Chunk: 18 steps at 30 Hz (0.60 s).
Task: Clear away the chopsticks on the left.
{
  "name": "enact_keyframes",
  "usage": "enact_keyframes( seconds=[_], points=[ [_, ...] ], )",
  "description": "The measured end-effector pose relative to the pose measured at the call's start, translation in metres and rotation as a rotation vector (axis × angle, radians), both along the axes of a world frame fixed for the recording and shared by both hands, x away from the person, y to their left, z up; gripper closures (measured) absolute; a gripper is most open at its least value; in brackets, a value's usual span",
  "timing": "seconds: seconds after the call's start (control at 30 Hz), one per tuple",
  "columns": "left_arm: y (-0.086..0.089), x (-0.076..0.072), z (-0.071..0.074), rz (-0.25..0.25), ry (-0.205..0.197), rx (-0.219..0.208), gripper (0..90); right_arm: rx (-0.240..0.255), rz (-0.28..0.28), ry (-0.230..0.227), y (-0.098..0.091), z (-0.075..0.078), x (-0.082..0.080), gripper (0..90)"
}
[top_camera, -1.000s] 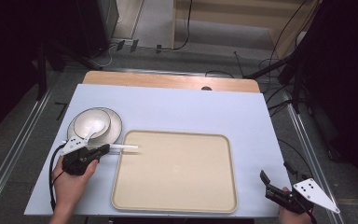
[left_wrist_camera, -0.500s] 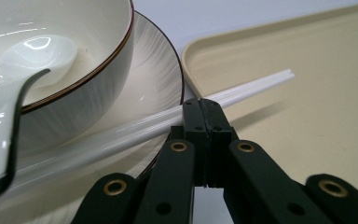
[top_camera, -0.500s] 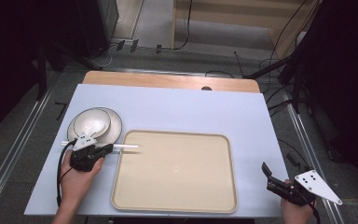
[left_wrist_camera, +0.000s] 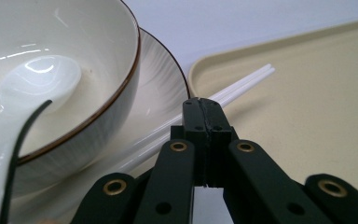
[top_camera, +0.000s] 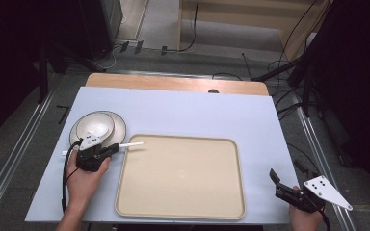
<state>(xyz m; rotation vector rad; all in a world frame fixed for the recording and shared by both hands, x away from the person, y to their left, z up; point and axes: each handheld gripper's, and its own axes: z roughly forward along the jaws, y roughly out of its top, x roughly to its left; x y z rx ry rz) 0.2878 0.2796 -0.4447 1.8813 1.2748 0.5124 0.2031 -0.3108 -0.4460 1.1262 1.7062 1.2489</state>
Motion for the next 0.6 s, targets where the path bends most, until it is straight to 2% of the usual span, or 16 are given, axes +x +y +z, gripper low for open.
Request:
enact_keyframes(
  seconds=[0.17, 0.6],
  points=[
    [-0.002, 0.003, 0.0, 0.004, -0.014, 0.016, 90.0, -0.006, 0.013, 0.003, 0.003, -0.002, -0.003, 12.9],
    [-0.008, 0.013, 0.0, 0.013, -0.015, 0.031, 90.0, -0.044, 0.044, 0.028, 0.012, -0.006, -0.001, 12.9]
  ],
)
